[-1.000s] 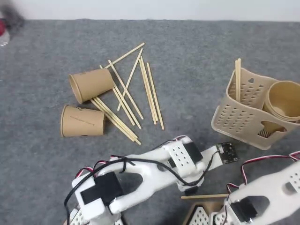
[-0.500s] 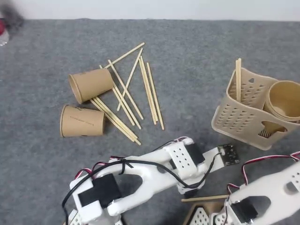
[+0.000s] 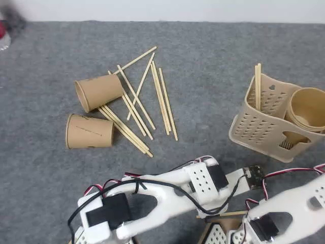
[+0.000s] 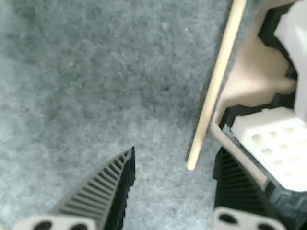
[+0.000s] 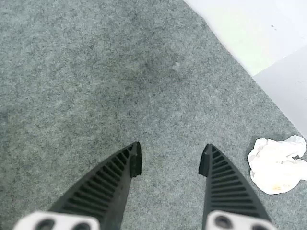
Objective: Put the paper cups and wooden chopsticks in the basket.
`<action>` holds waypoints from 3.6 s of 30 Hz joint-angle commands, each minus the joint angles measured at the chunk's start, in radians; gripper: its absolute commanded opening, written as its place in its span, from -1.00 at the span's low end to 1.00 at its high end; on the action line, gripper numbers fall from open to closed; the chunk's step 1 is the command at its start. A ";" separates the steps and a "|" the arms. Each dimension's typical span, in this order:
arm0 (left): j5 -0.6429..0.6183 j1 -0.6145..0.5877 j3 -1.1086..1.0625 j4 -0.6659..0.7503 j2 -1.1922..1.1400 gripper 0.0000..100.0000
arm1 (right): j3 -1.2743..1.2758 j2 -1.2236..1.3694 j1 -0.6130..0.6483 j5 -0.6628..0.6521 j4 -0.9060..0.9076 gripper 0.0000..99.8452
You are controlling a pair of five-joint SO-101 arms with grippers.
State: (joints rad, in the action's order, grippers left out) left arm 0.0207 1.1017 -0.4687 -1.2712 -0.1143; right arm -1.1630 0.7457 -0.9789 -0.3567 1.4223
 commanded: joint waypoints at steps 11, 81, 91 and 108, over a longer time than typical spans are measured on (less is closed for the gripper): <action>-0.015 -0.003 0.163 -0.077 -0.195 -0.48 | -0.049 -0.024 0.001 -0.025 -0.007 -0.59; 0.199 -0.180 0.555 -0.488 0.269 -0.98 | -0.269 -0.022 0.027 0.092 0.205 -0.59; 0.199 -0.176 0.524 -0.486 0.546 -0.98 | -0.269 -0.024 0.027 0.091 0.263 -0.59; 0.258 -0.213 0.527 -0.486 0.730 -0.98 | -0.319 -0.021 -0.015 0.087 0.326 -0.59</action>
State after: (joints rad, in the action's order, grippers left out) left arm 0.2386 0.9252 0.0514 -1.7346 0.5961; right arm -1.4208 0.7457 -0.9774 -0.2739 1.7338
